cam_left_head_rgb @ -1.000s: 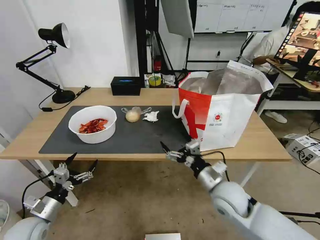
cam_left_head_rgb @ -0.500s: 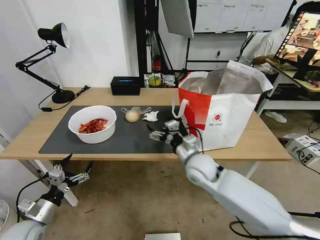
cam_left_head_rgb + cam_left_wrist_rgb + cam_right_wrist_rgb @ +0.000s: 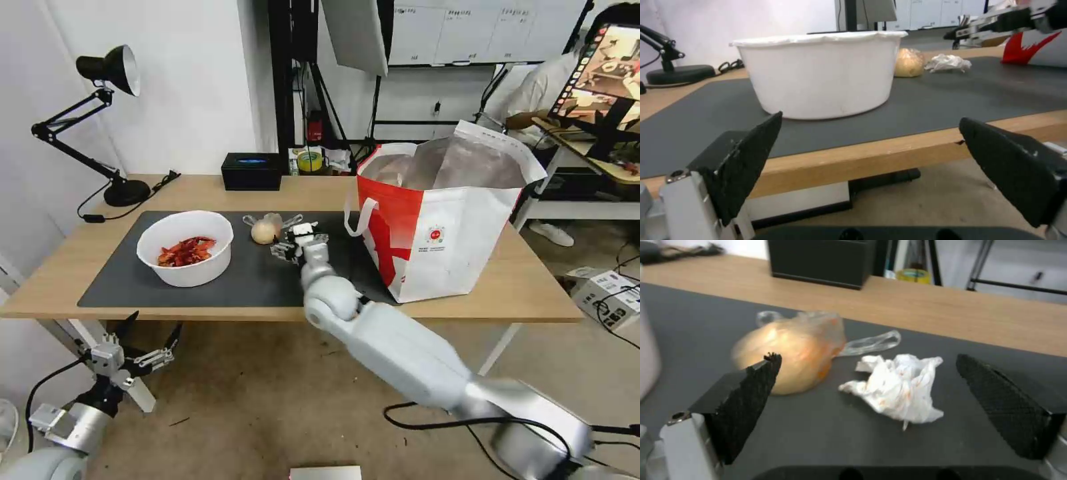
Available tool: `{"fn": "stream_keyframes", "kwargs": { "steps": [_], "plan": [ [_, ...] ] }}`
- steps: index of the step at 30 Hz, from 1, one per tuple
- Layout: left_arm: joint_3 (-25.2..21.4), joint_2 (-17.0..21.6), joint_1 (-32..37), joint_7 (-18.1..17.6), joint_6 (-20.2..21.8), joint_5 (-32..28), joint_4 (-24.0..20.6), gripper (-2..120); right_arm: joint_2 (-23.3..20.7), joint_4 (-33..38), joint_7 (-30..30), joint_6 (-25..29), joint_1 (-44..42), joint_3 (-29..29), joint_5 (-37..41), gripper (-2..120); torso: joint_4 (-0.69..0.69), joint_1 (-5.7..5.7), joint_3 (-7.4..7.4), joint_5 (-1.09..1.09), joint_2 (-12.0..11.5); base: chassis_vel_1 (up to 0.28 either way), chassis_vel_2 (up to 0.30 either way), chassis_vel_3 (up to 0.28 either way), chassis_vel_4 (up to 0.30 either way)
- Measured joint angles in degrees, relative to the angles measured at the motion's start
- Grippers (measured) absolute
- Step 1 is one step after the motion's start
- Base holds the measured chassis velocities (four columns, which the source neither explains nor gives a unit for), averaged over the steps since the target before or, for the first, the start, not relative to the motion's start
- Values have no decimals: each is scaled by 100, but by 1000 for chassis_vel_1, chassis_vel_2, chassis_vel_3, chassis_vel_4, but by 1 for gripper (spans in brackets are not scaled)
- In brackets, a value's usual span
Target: Pick up the trash from the table and place it into the takeout bag.
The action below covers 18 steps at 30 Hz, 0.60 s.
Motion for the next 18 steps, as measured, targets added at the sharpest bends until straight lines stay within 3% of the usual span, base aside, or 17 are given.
{"fn": "stream_keyframes", "kwargs": {
  "steps": [8, 18],
  "plan": [
    [47, -132, -43, 21, -26, 29, 76, 100, 324, -731, 340, -172, 273, 68, -9, 100, 0, 0, 0, 0, 0, 0, 0, 0, 0],
    [121, -70, -148, 29, -41, 24, 146, 100, 560, -1294, 306, -257, 437, 201, 123, 100, -1, -1, 0, 1, 1, 0, 0, 0, 0]
  ]
}}
